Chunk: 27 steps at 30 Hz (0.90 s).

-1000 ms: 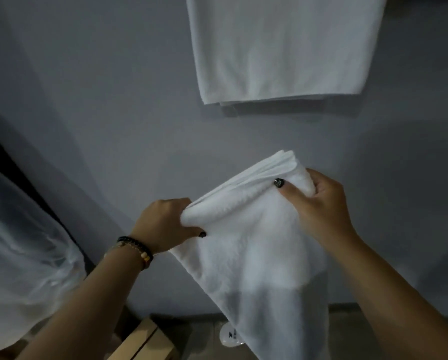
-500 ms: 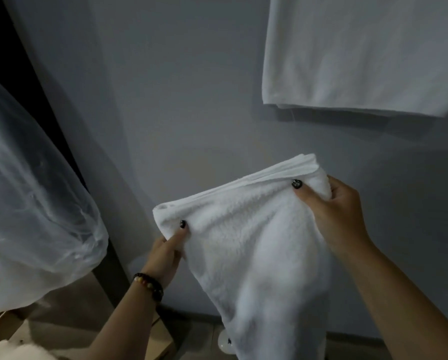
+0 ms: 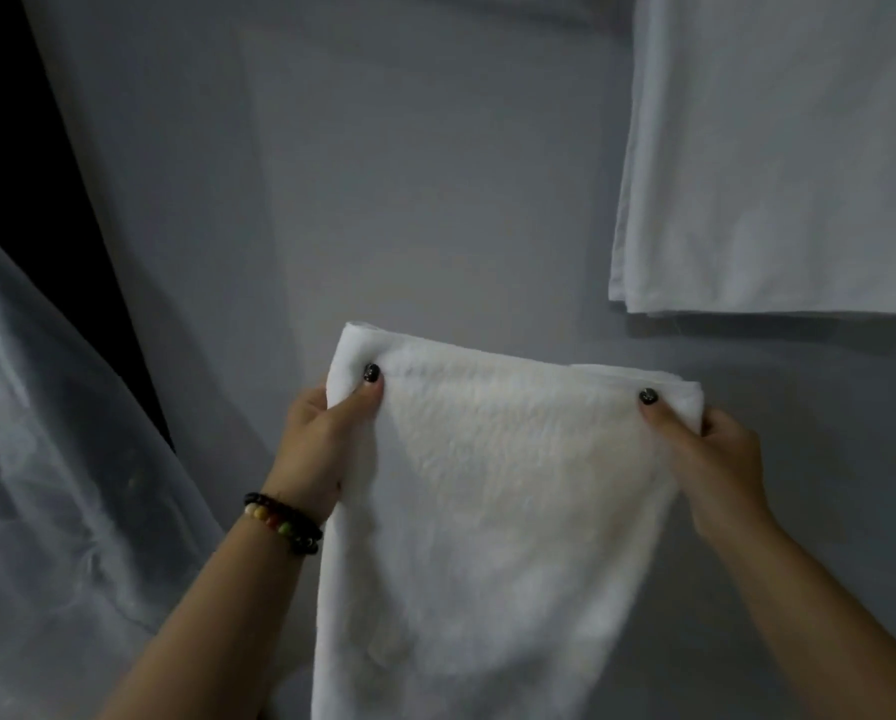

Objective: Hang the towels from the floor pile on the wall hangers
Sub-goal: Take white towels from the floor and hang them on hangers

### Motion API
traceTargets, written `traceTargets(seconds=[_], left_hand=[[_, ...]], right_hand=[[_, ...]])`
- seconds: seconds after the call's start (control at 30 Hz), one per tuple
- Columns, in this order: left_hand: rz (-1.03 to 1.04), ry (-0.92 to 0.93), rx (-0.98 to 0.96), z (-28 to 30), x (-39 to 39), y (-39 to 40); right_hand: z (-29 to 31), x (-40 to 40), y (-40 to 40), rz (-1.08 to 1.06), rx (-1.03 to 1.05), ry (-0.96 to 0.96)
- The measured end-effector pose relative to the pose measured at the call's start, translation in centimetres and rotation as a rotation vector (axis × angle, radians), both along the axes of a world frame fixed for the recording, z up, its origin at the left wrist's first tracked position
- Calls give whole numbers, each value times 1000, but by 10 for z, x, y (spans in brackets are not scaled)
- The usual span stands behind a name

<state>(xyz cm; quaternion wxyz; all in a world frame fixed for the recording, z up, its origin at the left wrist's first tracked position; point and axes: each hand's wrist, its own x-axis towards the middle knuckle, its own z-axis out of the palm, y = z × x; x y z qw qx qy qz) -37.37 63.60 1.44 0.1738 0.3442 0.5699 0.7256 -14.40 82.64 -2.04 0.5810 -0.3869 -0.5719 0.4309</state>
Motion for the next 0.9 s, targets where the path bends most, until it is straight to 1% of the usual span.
traceTargets(seconds=[0.07, 0.23, 0.37, 0.5, 0.67, 0.9], left_hand=[[74, 111, 32, 21, -20, 2], [313, 502, 117, 74, -61, 8], [416, 633, 216, 115, -84, 12], [460, 602, 295, 148, -101, 19], [500, 534, 373, 181, -112, 30], [443, 504, 366, 239, -104, 35]], right_hand=[[8, -15, -2, 2, 18, 26], [45, -54, -5, -4, 107, 104], [90, -81, -2, -33, 211, 138], [141, -94, 3, 6, 293, 120], [187, -101, 22, 163, 305, 54], [234, -95, 51, 349, 299, -39]])
